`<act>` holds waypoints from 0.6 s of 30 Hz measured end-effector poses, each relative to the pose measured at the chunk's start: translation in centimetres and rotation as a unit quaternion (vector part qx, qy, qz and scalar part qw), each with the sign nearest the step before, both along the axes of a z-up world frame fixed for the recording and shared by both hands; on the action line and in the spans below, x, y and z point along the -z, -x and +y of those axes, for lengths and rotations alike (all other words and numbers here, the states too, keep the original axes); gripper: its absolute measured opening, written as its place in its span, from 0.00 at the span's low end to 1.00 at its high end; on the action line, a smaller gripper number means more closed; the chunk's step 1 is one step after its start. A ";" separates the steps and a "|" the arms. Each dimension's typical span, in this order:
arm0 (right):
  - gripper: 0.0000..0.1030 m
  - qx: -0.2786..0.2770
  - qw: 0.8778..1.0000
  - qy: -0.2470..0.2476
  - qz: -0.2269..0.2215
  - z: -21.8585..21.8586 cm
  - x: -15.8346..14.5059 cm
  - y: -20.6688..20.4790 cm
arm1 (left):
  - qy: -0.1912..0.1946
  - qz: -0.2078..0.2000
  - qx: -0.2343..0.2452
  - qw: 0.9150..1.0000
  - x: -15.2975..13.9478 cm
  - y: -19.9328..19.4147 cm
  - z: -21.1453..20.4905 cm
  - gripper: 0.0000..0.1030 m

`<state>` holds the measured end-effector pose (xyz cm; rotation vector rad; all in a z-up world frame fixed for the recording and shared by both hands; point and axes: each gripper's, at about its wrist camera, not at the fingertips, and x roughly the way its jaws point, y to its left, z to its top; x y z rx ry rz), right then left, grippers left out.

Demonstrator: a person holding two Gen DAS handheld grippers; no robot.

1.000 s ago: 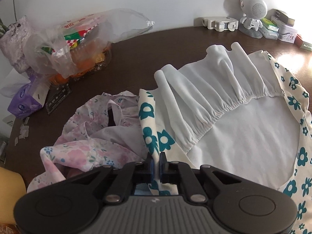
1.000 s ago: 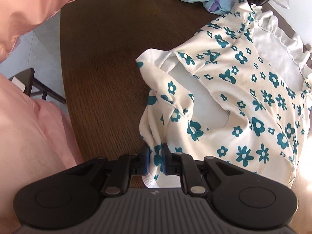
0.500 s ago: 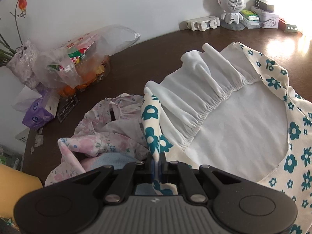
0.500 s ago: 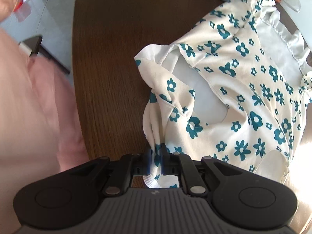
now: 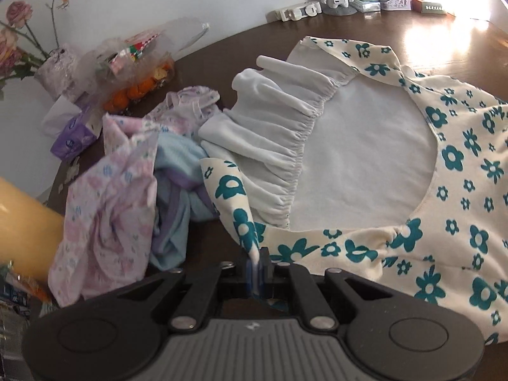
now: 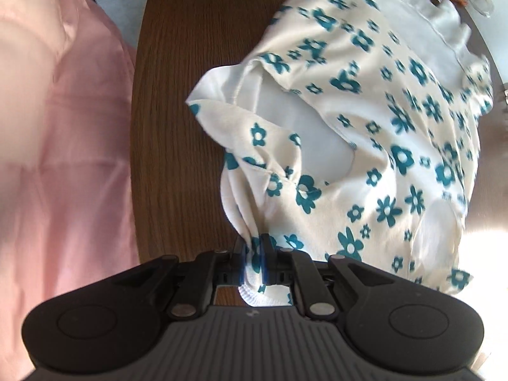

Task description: Fold clothes

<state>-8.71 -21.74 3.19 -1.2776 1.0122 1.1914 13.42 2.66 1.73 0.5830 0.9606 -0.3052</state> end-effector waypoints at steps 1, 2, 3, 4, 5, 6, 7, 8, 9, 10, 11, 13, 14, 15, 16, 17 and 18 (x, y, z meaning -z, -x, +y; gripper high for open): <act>0.08 -0.007 1.000 0.001 -0.003 -0.5 0.0 -0.1 | 0.002 0.002 -0.006 1.000 0.2 1.0 0.5 0.03; 0.08 -0.017 1.000 0.003 -0.006 -0.9 -0.1 -0.1 | 0.005 0.003 -0.012 1.000 0.3 2.0 1.1 0.03; 0.08 -0.028 1.000 0.004 -0.010 -1.4 -0.1 -0.2 | 0.009 0.004 -0.016 1.000 0.4 3.1 1.5 0.03; 0.08 -0.035 0.999 0.005 -0.015 -1.8 -0.2 -0.3 | 0.013 0.006 -0.021 1.000 0.4 4.1 1.9 0.03; 0.08 -0.040 0.999 0.006 -0.020 -2.2 -0.2 -0.4 | 0.017 0.007 -0.024 1.000 0.4 5.3 2.4 0.03; 0.08 -0.045 0.999 0.005 -0.025 -2.5 -0.3 -0.3 | 0.022 0.008 -0.026 0.999 0.4 6.5 2.8 0.03; 0.08 -0.049 0.998 0.005 -0.029 -2.8 -0.3 -0.3 | 0.027 0.008 -0.028 0.999 0.3 7.6 3.2 0.03; 0.08 -0.052 0.998 0.004 -0.032 -3.0 -0.4 -0.4 | 0.033 0.008 -0.031 0.999 0.2 8.7 3.5 0.03; 0.08 -0.053 0.998 0.002 -0.036 -3.2 -0.4 -0.4 | 0.040 0.010 -0.035 0.999 0.1 9.8 4.0 0.03; 0.08 -0.054 0.998 -0.001 -0.039 -3.4 -0.5 -0.4 | 0.046 0.012 -0.040 0.998 0.0 10.7 4.4 0.03; 0.08 -0.055 0.998 -0.004 -0.042 -3.5 -0.6 -0.4 | 0.052 0.013 -0.047 0.997 0.0 11.5 4.8 0.03; 0.08 -0.057 0.997 -0.011 -0.044 -4.2 -0.8 -0.6 | 0.063 0.020 -0.062 0.996 0.3 13.0 5.6 0.03; 0.08 -0.058 0.997 -0.013 -0.046 -4.3 -0.8 -0.4 | 0.068 0.023 -0.069 0.995 0.4 13.6 5.9 0.03; 0.08 -0.059 0.997 -0.015 -0.048 -4.3 -0.8 -0.3 | 0.074 0.025 -0.074 0.994 0.6 14.2 6.1 0.03; 0.08 -0.059 0.997 -0.017 -0.049 -4.5 -0.9 -0.2 | 0.080 0.028 -0.079 0.993 0.7 14.7 6.4 0.03; 0.08 -0.057 0.997 -0.018 -0.049 -4.7 -0.9 0.0 | 0.086 0.030 -0.085 0.992 0.8 15.3 6.6 0.03; 0.08 -0.055 0.997 -0.019 -0.049 -4.8 -1.0 0.1 | 0.091 0.033 -0.089 0.991 0.9 15.8 6.8 0.03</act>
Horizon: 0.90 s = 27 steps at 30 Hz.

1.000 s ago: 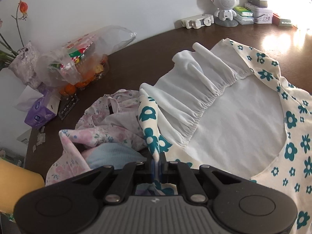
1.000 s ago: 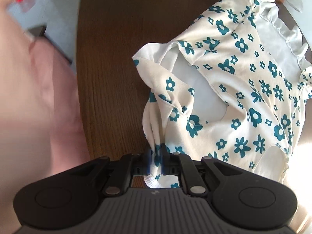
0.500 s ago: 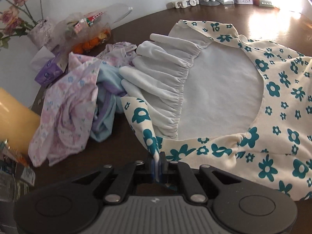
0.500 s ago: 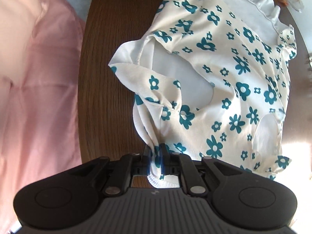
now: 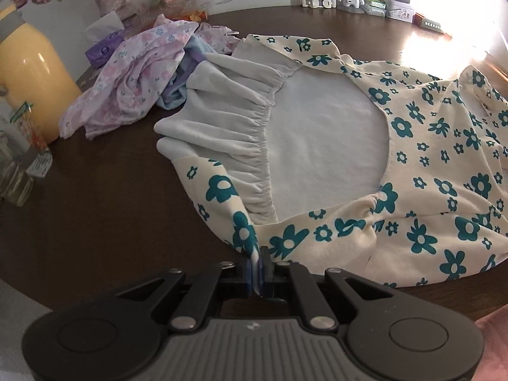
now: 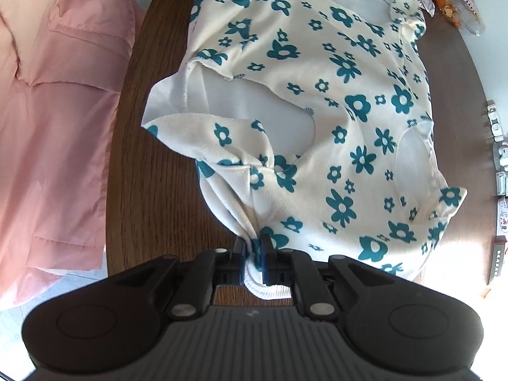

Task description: Fold clothes

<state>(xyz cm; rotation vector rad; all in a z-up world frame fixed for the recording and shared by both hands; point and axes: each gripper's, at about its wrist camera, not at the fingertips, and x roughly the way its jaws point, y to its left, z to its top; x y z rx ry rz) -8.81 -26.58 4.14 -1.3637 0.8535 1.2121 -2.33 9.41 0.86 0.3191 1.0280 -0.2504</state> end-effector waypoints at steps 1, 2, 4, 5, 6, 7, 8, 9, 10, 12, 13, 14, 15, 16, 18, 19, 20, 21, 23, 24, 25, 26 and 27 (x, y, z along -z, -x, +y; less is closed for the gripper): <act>0.08 0.003 1.000 -0.001 0.000 -0.3 0.0 0.1 | 0.004 0.003 -0.003 1.000 0.1 0.2 0.1 0.03; 0.08 0.006 1.000 -0.002 0.000 -0.7 0.1 -0.1 | 0.007 0.005 -0.004 1.000 0.1 0.4 0.2 0.03; 0.08 0.012 1.000 -0.005 -0.001 -1.7 0.4 -0.8 | 0.009 0.006 -0.004 1.000 0.1 0.4 0.3 0.03; 0.08 0.015 1.000 -0.007 -0.002 -2.5 0.7 -0.9 | 0.010 0.007 -0.003 1.000 0.1 0.3 0.2 0.03; 0.08 0.018 1.000 -0.009 -0.004 -3.5 0.9 -1.1 | 0.010 0.008 -0.001 1.000 0.1 0.2 0.1 0.03; 0.08 0.023 1.000 -0.009 -0.005 -3.7 1.0 -1.2 | 0.011 0.007 0.002 1.000 0.1 0.1 0.1 0.03; 0.08 0.027 1.000 -0.009 -0.006 -3.9 1.1 -1.2 | 0.011 0.007 0.004 1.000 0.2 0.1 0.1 0.04; 0.08 0.032 0.999 -0.009 -0.008 -4.0 1.1 -1.1 | 0.012 0.007 0.007 1.000 0.2 0.0 0.1 0.04; 0.08 0.037 0.999 -0.010 -0.011 -3.9 1.1 -0.8 | 0.012 0.006 0.009 1.000 0.2 -0.1 0.1 0.04; 0.08 0.048 0.999 -0.012 -0.018 -3.9 1.0 -0.3 | 0.014 0.004 0.013 1.000 0.4 -0.7 0.4 0.08; 0.08 0.056 0.998 -0.016 -0.024 -3.7 1.0 0.0 | 0.017 0.002 0.014 1.000 0.4 -1.1 0.7 0.09; 0.09 0.066 0.997 -0.020 -0.030 -3.4 0.9 0.3 | 0.024 0.001 0.014 1.000 0.3 -1.2 0.9 0.12; 0.15 0.077 0.996 -0.028 -0.031 -3.4 0.7 0.6 | 0.030 -0.002 0.015 0.999 0.1 -1.3 1.2 0.18; 0.27 0.089 0.995 -0.039 -0.031 -3.5 0.3 1.0 | 0.035 -0.008 0.020 0.999 -0.2 -1.2 1.4 0.23; 0.47 0.117 0.990 -0.072 -0.023 -3.9 -0.7 1.5 | 0.034 -0.029 0.029 0.999 -0.9 -0.8 1.7 0.48; 0.55 0.131 0.987 -0.091 -0.017 -4.0 -1.3 1.9 | 0.031 -0.040 0.036 0.998 -1.4 -0.6 1.7 0.53; 0.58 0.145 0.983 -0.113 -0.010 -4.1 -1.9 2.2 | 0.029 -0.051 0.045 0.997 -1.8 -0.3 1.8 0.60; 0.64 0.158 0.978 -0.135 -0.002 -4.0 -2.5 2.6 | 0.028 -0.062 0.058 0.996 -2.2 0.1 1.8 0.63; 0.68 0.170 0.970 -0.173 0.011 -3.5 -3.3 3.9 | 0.026 -0.083 0.086 0.992 -3.2 0.9 1.7 0.71; 0.69 0.174 0.966 -0.190 0.016 -3.3 -3.7 4.6 | 0.024 -0.094 0.103 0.990 -3.6 1.4 1.6 0.75; 0.69 0.179 0.962 -0.204 0.017 -2.9 -3.8 5.2 | 0.024 -0.103 0.122 0.987 -3.9 2.0 1.5 0.76; 0.69 0.184 0.959 -0.213 0.011 -2.5 -3.7 5.7 | 0.023 -0.109 0.140 0.984 -4.1 2.6 1.3 0.77; 0.69 0.190 0.956 -0.222 0.005 -2.0 -3.6 6.3 | 0.022 -0.114 0.157 0.981 -4.3 3.1 1.2 0.77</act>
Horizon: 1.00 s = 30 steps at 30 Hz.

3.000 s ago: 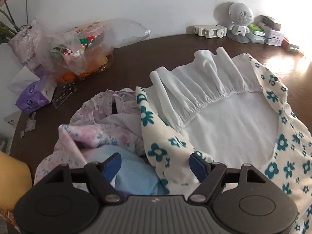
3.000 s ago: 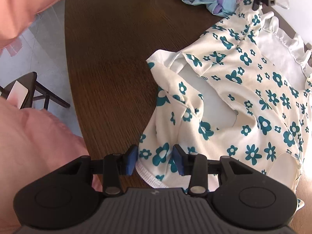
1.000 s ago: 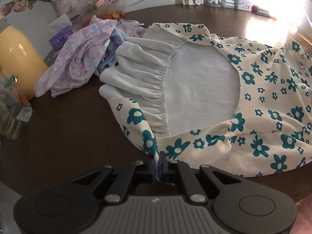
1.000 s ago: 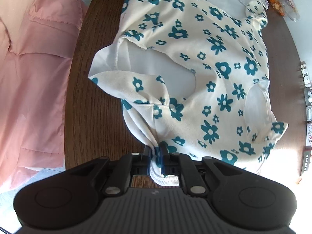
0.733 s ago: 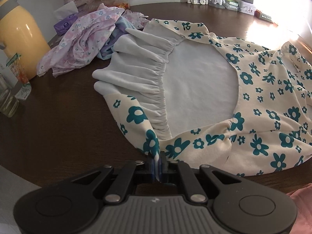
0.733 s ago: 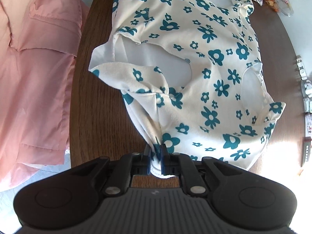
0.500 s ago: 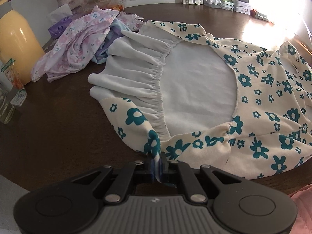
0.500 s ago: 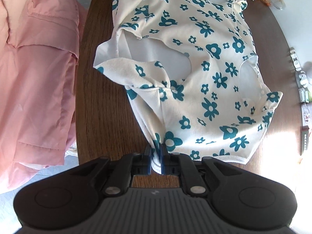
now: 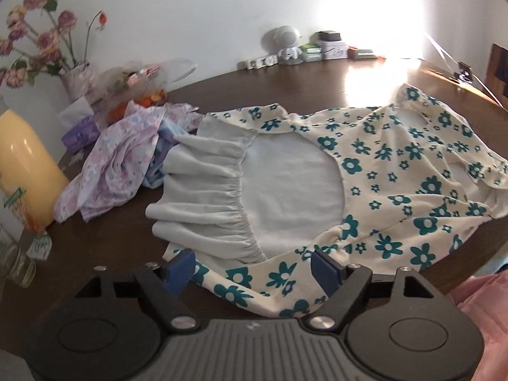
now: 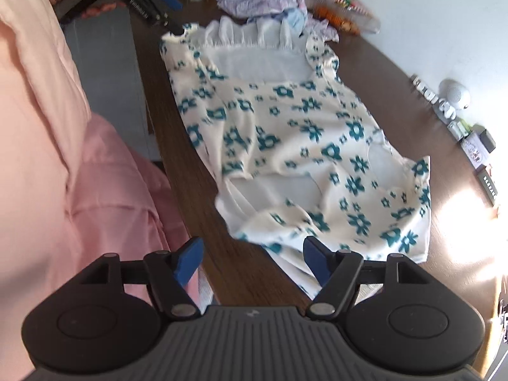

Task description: Fold clothes

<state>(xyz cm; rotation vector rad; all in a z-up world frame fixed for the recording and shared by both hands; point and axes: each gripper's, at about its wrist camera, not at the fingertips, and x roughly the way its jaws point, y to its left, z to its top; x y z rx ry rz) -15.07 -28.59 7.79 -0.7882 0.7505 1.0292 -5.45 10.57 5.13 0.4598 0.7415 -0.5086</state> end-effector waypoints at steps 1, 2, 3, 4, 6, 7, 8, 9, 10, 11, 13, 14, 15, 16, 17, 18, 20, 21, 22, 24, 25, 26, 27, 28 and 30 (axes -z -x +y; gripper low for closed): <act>0.68 0.008 1.000 -0.005 -0.005 0.4 0.1 0.4 | -0.004 -0.002 0.015 1.000 0.0 0.4 -0.1 0.77; 0.68 0.020 1.000 -0.006 -0.007 0.7 0.4 0.5 | -0.009 -0.004 0.030 0.999 0.1 0.9 -0.3 0.76; 0.65 0.032 0.999 -0.005 -0.005 0.9 0.8 0.3 | -0.019 -0.006 0.044 0.999 0.4 1.2 -0.4 0.76; 0.62 0.045 0.999 -0.002 0.001 1.1 1.3 0.1 | -0.029 -0.006 0.054 0.998 0.8 1.5 -0.5 0.74; 0.58 0.067 0.998 0.009 0.011 1.4 2.2 -0.5 | -0.049 -0.001 0.068 0.996 1.7 1.7 -0.5 0.59; 0.57 0.075 0.997 0.014 0.011 1.5 2.7 -0.8 | -0.058 0.004 0.074 0.996 2.1 1.7 -0.5 0.55; 0.57 0.083 0.996 0.020 0.011 1.7 3.2 -1.1 | -0.063 0.010 0.080 0.995 2.5 1.6 -0.5 0.53; 0.57 0.088 0.996 0.026 0.011 1.8 3.5 -1.2 | -0.070 0.014 0.086 0.994 2.8 1.6 -0.5 0.53; 0.57 0.086 0.996 0.033 0.007 2.1 3.6 -1.3 | -0.078 0.015 0.090 0.993 3.1 1.6 -0.7 0.52; 0.57 0.081 0.996 0.042 0.002 2.5 3.6 -1.3 | -0.089 0.014 0.098 0.991 3.3 1.6 -0.9 0.53; 0.57 0.071 0.996 0.060 -0.008 3.3 3.7 -1.3 | -0.106 0.012 0.115 0.988 3.6 1.6 -1.4 0.53; 0.57 0.067 0.995 0.067 -0.010 3.7 3.7 -1.4 | -0.114 0.011 0.124 0.986 3.8 1.6 -1.7 0.53; 0.57 0.063 0.995 0.073 -0.011 4.1 3.8 -1.5 | -0.121 0.011 0.134 0.983 4.0 1.6 -1.9 0.53; 0.56 0.062 0.995 0.077 -0.010 4.4 3.9 -1.6 | -0.127 0.012 0.142 0.982 4.1 1.6 -2.1 0.53; 0.54 0.060 0.995 0.082 -0.008 4.7 4.0 -1.8 | -0.133 0.012 0.150 0.980 4.3 1.6 -2.4 0.52; 0.48 0.060 0.995 0.085 -0.005 4.9 4.1 -2.0 | -0.140 0.010 0.155 0.978 4.5 1.5 -2.6 0.50; 0.35 0.068 0.994 0.080 0.006 4.9 4.2 -2.4 | -0.146 0.011 0.164 0.976 4.8 1.4 -2.8 0.40; 0.28 0.075 0.994 0.077 0.012 4.8 4.2 -2.6 | -0.142 0.017 0.168 0.975 4.9 1.2 -2.8 0.29; 0.24 0.080 0.994 0.073 0.017 4.7 4.2 -2.8 | -0.139 0.022 0.171 0.975 4.9 1.1 -2.7 0.24; 0.15 0.087 0.994 0.065 0.029 4.5 4.2 -3.1 | -0.130 0.027 0.175 0.976 4.8 0.8 -2.7 0.12; 0.08 0.089 0.994 0.061 0.034 4.5 4.1 -3.1 | -0.125 0.028 0.175 0.976 4.7 0.7 -2.7 0.09; 0.06 0.091 0.993 0.057 0.038 4.5 4.1 -3.2 | -0.121 0.029 0.175 0.977 4.6 0.6 -2.8 0.06; 0.04 0.094 0.993 0.052 0.041 4.4 4.0 -3.3 | -0.118 0.030 0.173 0.977 4.5 0.5 -2.8 0.06; 0.03 0.097 0.993 0.048 0.043 4.4 3.9 -3.4 | -0.116 0.031 0.172 0.978 4.5 0.4 -2.8 0.06; 0.02 0.102 0.993 0.039 0.043 4.3 3.6 -3.7 | -0.110 0.032 0.167 0.979 4.3 0.2 -2.7 0.05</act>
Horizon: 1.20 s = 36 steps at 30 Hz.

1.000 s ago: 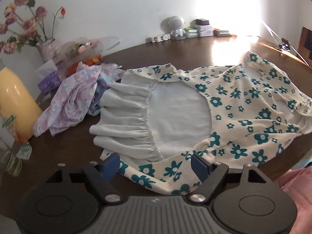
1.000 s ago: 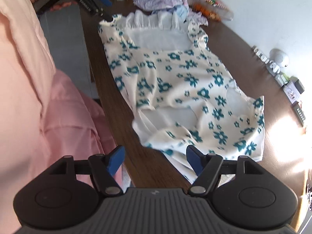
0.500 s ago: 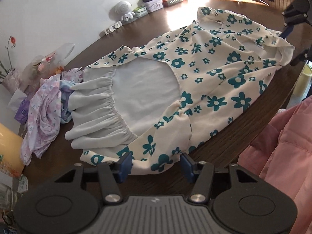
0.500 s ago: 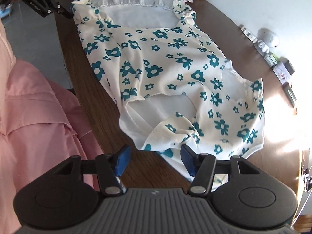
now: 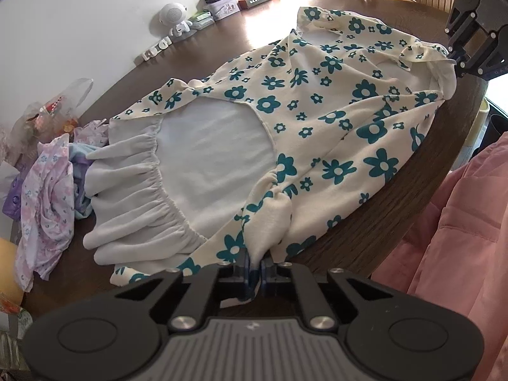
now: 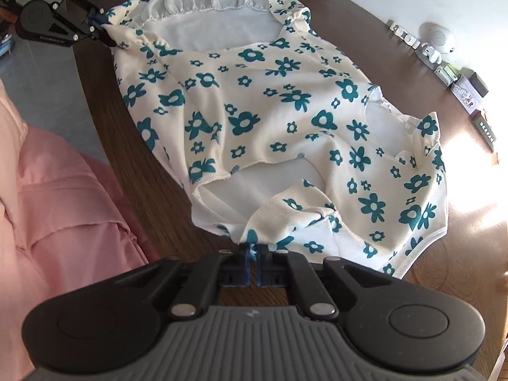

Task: Fold clothes
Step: 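Grasp the dress hem with the left tool while the right tool grasps it too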

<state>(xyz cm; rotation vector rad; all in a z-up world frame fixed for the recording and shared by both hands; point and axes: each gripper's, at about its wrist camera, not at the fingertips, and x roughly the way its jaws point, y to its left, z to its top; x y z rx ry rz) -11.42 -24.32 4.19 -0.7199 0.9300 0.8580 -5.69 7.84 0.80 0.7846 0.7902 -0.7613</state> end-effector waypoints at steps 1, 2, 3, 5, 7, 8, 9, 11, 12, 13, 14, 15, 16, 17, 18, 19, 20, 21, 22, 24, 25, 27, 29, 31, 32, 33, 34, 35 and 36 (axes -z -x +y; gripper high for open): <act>0.02 0.004 1.000 -0.006 -0.001 -0.1 -0.2 -0.2 | 0.003 0.000 -0.003 1.000 -0.1 -0.1 0.0 0.05; 0.02 0.007 1.000 -0.010 -0.002 -0.1 -0.4 -0.3 | 0.006 0.000 -0.006 1.000 -0.2 -0.3 0.0 0.05; 0.02 0.009 1.000 -0.014 -0.003 -0.1 -0.5 -0.4 | 0.008 0.000 -0.008 1.000 -0.3 -0.4 0.0 0.05; 0.02 0.008 1.000 -0.016 -0.004 -0.1 -0.7 -0.6 | 0.011 0.000 -0.010 1.000 -0.5 -0.6 -0.1 0.05; 0.03 -0.001 1.000 -0.012 -0.002 -0.1 -0.6 -0.7 | 0.012 0.002 -0.011 1.000 -0.5 -0.8 -0.1 0.05; 0.03 -0.004 1.000 -0.008 -0.003 -0.1 -0.5 -0.7 | 0.012 0.003 -0.012 1.000 -0.5 -0.8 -0.1 0.06; 0.08 -0.006 1.000 -0.005 -0.001 -0.1 -0.4 -0.7 | 0.012 0.005 -0.013 1.000 -0.6 -0.9 -0.1 0.08; 0.23 -0.015 1.000 -0.001 -0.003 -0.3 -0.6 -0.3 | 0.010 0.009 -0.014 1.000 -0.6 -0.9 -0.1 0.11; 0.39 -0.019 1.000 0.002 -0.009 -0.4 -0.7 0.0 | 0.010 0.009 -0.015 1.000 -0.6 -0.8 0.0 0.15; 0.47 -0.024 1.000 0.005 -0.014 -0.5 -0.8 0.2 | 0.010 0.007 -0.017 1.000 -0.7 -0.7 0.1 0.16; 0.48 -0.029 0.999 0.008 -0.020 -0.6 -0.9 0.4 | 0.011 0.006 -0.018 1.000 -0.8 -0.7 0.1 0.17; 0.49 -0.033 0.999 0.009 -0.023 -0.6 -1.0 0.6 | 0.011 0.005 -0.019 1.000 -0.8 -0.7 0.1 0.19; 0.49 -0.034 0.999 0.009 -0.023 -0.6 -0.8 0.5 | 0.012 0.004 -0.020 1.000 -0.9 -0.7 0.1 0.19; 0.49 -0.035 0.999 0.010 -0.023 -0.4 -0.6 0.5 | 0.011 0.005 -0.021 1.000 -0.8 -0.8 0.1 0.19; 0.49 -0.037 0.999 0.012 -0.024 -0.3 -0.3 0.3 | 0.010 0.006 -0.022 1.000 -0.6 -0.8 0.0 0.19; 0.49 -0.039 0.999 0.013 -0.026 -0.2 0.0 0.2 | 0.010 0.006 -0.023 1.000 -0.5 -0.8 -0.1 0.19; 0.49 -0.041 0.999 0.013 -0.027 -0.1 0.2 0.1 | 0.009 0.007 -0.024 1.000 -0.4 -0.8 -0.1 0.19; 0.49 -0.042 0.999 0.011 -0.026 0.0 0.3 0.0 | 0.008 0.009 -0.024 1.000 -0.3 -0.8 -0.2 0.19; 0.49 -0.043 0.999 0.009 -0.025 0.0 0.4 -0.1 | 0.008 0.011 -0.023 1.000 -0.2 -0.8 -0.1 0.19; 0.49 -0.044 0.999 0.005 -0.021 0.0 0.6 -0.2 | 0.009 0.013 -0.023 1.000 -0.1 -0.7 -0.1 0.19; 0.50 -0.042 0.999 0.001 -0.017 0.0 0.6 -0.4 | 0.009 0.014 -0.024 1.000 0.0 -0.7 -0.1 0.19; 0.49 -0.037 0.999 -0.007 -0.006 -0.2 0.6 -0.7 | 0.010 0.016 -0.024 1.000 0.1 -0.8 0.0 0.19; 0.43 -0.023 0.999 -0.021 0.020 -0.6 0.6 -1.4 | 0.011 0.018 -0.024 0.999 0.2 -0.8 -0.1 0.19; 0.29 -0.007 0.998 -0.037 0.049 -1.0 0.7 -2.0 | 0.013 0.019 -0.025 0.999 0.3 -0.9 -0.1 0.19; 0.25 -0.003 0.998 -0.037 0.051 -1.1 0.6 -2.1 | 0.016 0.018 -0.026 0.999 0.2 -0.9 -0.1 0.19; 0.19 0.000 0.998 -0.035 0.050 -1.1 0.6 -2.0 | 0.018 0.018 -0.028 0.999 0.2 -1.0 -0.1 0.19; 0.15 0.001 0.998 -0.033 0.048 -1.1 0.5 -1.9 | 0.020 0.017 -0.029 0.999 0.1 -1.0 -0.1 0.19; 0.14 0.001 0.998 -0.031 0.046 -1.1 0.5 -1.8 | 0.022 0.016 -0.030 0.999 0.1 -1.0 -0.1 0.17; 0.09 0.002 0.999 -0.028 0.043 -1.0 0.5 -1.7 | 0.024 0.016 -0.031 0.999 0.0 -1.0 -0.1 0.14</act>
